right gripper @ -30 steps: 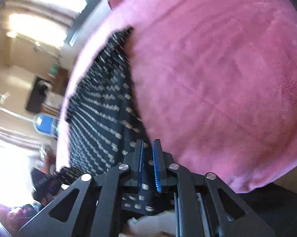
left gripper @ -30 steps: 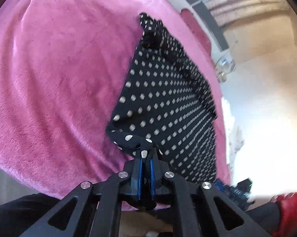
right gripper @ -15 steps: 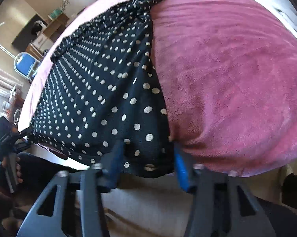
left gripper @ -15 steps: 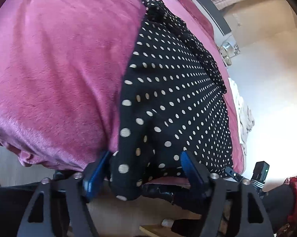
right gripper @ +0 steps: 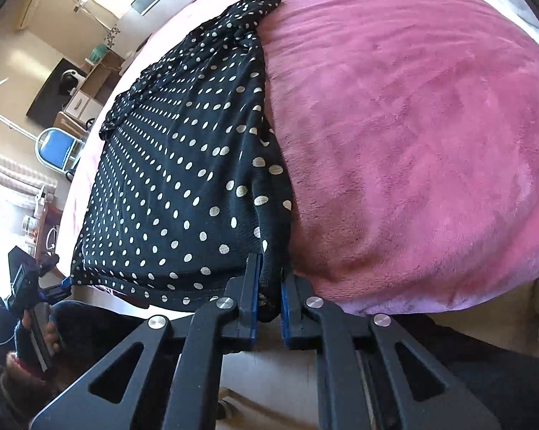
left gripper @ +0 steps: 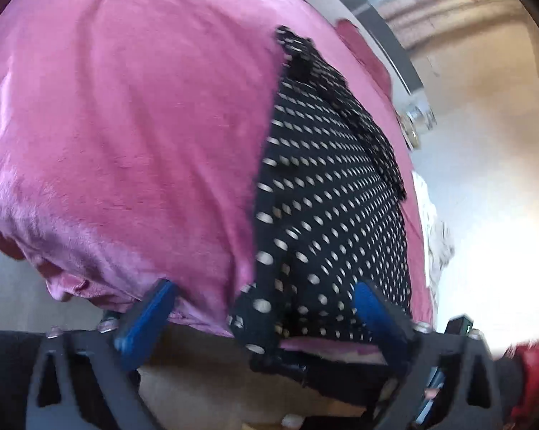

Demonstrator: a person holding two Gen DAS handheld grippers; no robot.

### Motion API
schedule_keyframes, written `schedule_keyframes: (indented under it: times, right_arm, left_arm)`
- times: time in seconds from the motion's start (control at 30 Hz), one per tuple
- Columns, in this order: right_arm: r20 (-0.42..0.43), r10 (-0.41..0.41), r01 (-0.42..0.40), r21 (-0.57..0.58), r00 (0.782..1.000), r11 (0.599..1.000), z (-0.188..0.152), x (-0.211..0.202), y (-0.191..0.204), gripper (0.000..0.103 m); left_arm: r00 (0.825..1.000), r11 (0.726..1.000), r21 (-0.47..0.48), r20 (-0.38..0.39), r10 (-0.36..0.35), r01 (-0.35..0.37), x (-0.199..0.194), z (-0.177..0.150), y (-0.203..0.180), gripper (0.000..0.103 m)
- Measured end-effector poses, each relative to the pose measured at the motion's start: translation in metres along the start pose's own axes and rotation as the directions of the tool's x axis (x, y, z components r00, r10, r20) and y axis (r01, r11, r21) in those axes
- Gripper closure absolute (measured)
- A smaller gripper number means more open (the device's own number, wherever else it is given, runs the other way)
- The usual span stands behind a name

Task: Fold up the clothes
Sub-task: 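Grasp the hem with the left gripper while the right gripper holds its edge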

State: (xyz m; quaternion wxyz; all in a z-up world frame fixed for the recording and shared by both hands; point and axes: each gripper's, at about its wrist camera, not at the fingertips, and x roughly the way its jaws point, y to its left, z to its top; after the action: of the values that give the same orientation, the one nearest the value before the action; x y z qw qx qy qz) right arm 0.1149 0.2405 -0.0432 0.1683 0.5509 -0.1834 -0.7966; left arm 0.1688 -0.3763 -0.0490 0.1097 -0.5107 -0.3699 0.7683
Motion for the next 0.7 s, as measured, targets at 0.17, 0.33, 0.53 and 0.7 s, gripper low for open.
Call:
schedule_keyframes:
  times: [0.17,0.33,0.53,0.7]
  right_arm:
    - [0.0,0.002,-0.002,0.006,1.0,1.0,0.0,0.003,0.003,0.093]
    - [0.002,-0.017,0.017,-0.009,1.0,1.0,0.001,0.003,0.005,0.093]
    - [-0.005,0.001,-0.001,0.019,1.0,1.0,0.001,0.005,0.002,0.093]
    - [-0.006,0.004,-0.004,0.021,1.0,1.0,0.0,0.004,0.002,0.092]
  left_arm:
    - [0.997,0.996,0.069,-0.058,0.055,-0.051,0.021,-0.005,-0.015,0.004]
    - [0.99,0.99,0.011,-0.025,0.139,-0.139,0.014,-0.005,-0.009,0.061]
    - [0.991,0.991,-0.026,-0.013,0.135,-0.135,-0.01,-0.014,-0.003,0.062]
    - [0.993,0.993,0.0,0.02,0.118,-0.118,-0.005,-0.004,-0.01,0.058]
